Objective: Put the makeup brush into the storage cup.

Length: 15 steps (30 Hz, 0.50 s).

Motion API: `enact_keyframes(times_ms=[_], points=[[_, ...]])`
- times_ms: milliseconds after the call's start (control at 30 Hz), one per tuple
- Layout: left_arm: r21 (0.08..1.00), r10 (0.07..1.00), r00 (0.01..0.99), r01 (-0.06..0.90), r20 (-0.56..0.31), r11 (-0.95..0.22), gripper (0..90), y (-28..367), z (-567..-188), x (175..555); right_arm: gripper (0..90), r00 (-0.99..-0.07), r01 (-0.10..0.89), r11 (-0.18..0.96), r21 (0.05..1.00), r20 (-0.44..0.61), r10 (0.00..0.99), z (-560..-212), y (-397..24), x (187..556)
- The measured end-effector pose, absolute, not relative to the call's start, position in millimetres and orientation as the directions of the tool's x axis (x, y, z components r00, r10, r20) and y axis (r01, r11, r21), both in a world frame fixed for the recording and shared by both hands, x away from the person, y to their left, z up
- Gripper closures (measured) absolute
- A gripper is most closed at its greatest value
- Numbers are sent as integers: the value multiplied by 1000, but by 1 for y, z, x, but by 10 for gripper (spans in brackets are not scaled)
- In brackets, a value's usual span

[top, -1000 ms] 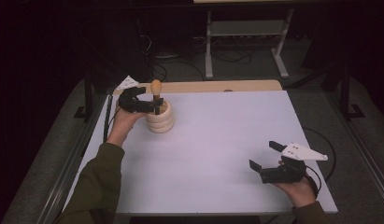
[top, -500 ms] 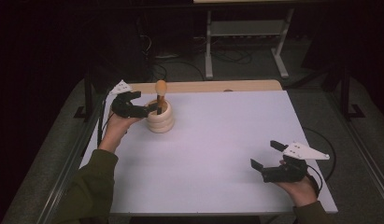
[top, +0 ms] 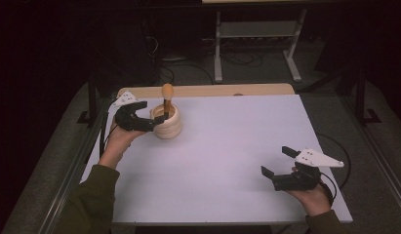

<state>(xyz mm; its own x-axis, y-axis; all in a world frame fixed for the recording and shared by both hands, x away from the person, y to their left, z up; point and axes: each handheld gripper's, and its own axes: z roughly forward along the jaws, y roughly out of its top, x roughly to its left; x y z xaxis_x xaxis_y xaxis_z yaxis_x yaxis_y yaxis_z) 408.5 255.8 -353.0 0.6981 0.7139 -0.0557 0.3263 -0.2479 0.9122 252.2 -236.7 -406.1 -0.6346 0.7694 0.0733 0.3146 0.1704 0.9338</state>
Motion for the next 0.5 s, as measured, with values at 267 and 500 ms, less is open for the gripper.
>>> enact_keyframes(times_ms=[267, 500], points=[[908, 700, 711, 332, -62, -256, 18, 258, -350, 392, 0, -636, 310, 169, 936, 72, 768, -406, -236, 252], [910, 701, 709, 337, -75, -244, 18, 260, -352, 378, 0, -635, 312, 166, 935, 75, 769, -406, -236, 252]])
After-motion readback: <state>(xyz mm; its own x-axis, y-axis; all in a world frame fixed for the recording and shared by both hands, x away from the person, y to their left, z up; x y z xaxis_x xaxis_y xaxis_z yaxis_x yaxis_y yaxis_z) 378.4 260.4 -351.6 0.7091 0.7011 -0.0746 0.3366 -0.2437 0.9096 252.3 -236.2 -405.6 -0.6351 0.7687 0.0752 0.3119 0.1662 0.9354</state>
